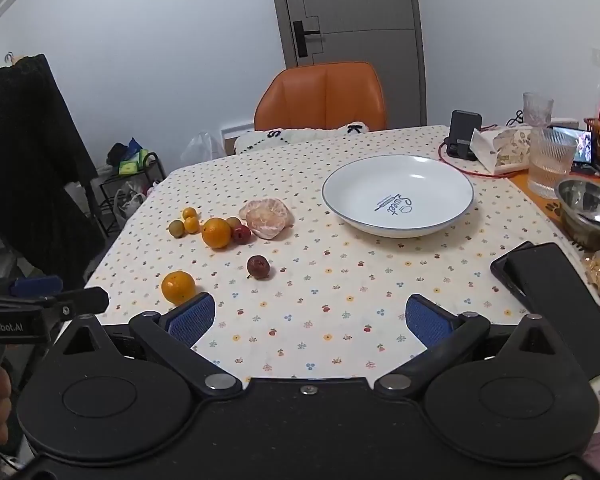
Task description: Organize fruits
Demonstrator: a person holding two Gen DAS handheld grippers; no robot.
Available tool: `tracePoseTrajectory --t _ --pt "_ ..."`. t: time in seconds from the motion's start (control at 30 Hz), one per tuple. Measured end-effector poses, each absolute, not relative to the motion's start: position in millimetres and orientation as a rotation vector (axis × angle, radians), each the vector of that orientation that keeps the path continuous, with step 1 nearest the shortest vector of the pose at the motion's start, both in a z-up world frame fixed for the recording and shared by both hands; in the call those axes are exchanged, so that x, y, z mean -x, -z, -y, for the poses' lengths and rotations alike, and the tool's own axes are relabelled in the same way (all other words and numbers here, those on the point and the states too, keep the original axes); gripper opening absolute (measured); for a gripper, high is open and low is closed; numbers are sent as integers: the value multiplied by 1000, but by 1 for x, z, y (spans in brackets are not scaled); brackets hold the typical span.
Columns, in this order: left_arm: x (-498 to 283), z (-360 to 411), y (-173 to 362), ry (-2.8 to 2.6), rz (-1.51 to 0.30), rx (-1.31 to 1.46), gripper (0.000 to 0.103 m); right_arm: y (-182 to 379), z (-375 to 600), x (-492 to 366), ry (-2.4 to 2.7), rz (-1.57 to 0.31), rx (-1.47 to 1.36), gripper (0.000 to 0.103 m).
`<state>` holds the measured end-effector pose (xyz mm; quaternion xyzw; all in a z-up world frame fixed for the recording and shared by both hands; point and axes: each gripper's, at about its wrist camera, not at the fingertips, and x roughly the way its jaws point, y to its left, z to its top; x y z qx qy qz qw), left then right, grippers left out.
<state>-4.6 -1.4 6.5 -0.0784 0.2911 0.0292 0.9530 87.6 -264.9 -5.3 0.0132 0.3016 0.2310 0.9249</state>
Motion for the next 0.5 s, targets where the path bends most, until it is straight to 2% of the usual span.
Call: tracePoseTrajectory --t 0.5 --pt "10 2 -12 -57 -576 163 103 -3 263 -81 -473 -607 -7 103"
